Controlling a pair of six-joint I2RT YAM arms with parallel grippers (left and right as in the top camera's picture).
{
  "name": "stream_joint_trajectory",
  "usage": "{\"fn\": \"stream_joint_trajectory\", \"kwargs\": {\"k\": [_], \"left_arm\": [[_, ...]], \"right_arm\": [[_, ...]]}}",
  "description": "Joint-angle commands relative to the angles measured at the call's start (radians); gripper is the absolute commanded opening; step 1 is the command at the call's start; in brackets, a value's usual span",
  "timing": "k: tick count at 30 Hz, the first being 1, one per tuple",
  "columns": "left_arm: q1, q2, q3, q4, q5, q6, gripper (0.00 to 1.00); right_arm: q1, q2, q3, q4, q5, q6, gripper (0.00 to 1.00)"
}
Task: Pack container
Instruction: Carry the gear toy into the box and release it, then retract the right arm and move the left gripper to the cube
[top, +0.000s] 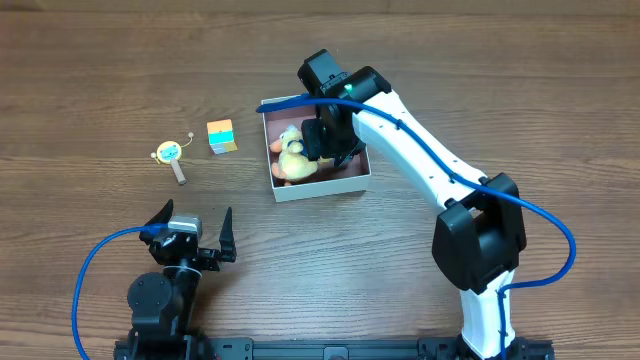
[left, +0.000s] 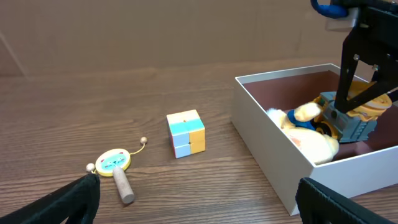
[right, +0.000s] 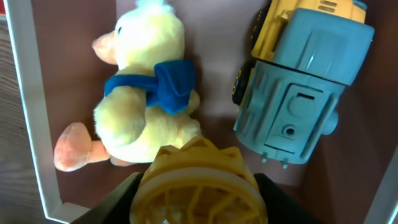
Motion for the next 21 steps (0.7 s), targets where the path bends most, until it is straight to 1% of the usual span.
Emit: {"fn": "stream_joint_trajectory", "kwargs": {"k": [1,2,3,4,5,7,8,9,10,11,12,13,15,16,21], "left_arm": [[0.007,-0.005,-0.003,0.001,0.004,0.018,1.00],[0.007,-0.005,-0.003,0.001,0.004,0.018,1.00],[0.007,-0.005,-0.003,0.001,0.003,0.018,1.00],[0.007,-0.005,-0.003,0.001,0.004,0.018,1.00],[0.007,-0.005,-0.003,0.001,0.004,0.018,1.00],[0.007,-0.005,-0.003,0.001,0.003,0.018,1.00],[0.007,-0.005,-0.003,0.001,0.004,0.018,1.00],[0.007,-0.005,-0.003,0.001,0.003,0.018,1.00],[0.007,-0.005,-0.003,0.001,0.003,0.018,1.00],[0.007,-0.005,-0.003,0.001,0.003,0.018,1.00],[0.007,-0.005,-0.003,0.001,0.003,0.018,1.00],[0.007,-0.005,-0.003,0.001,0.004,0.018,1.00],[0.007,-0.005,-0.003,0.001,0.004,0.018,1.00],[0.007,-0.005,-0.003,0.001,0.004,0.018,1.00],[0.007,-0.005,-0.003,0.001,0.004,0.018,1.00]], "right_arm": [[-0.003,-0.021,0.022,0.006,0.004,0.006,0.52],[-0.003,-0.021,0.022,0.006,0.004,0.006,0.61],[-0.004,-0.021,0.024,0.005,0.004,0.006,0.66],[-0.004,-0.021,0.024,0.005,0.004,0.006,0.66],[-0.005,-0.021,0.024,0.005,0.004,0.006,0.72],[-0.005,-0.021,0.045,-0.012,0.005,0.005,0.77],[-0.008,-0.022,0.079,-0.039,0.005,0.005,0.82],[-0.016,-0.022,0.131,-0.079,0.005,0.005,0.93],[-0.024,-0.023,0.194,-0.124,0.005,0.005,1.00],[-0.032,-0.023,0.243,-0.160,0.005,0.005,1.00],[-0.053,-0.023,0.372,-0.252,0.022,0.002,1.00],[-0.066,-0.023,0.442,-0.305,0.045,0.002,1.00],[-0.103,-0.023,0.608,-0.458,0.134,0.002,1.00],[-0.125,-0.027,0.659,-0.491,0.157,-0.010,1.00],[-0.227,-0.175,0.628,-0.491,0.164,-0.056,1.00]]}}
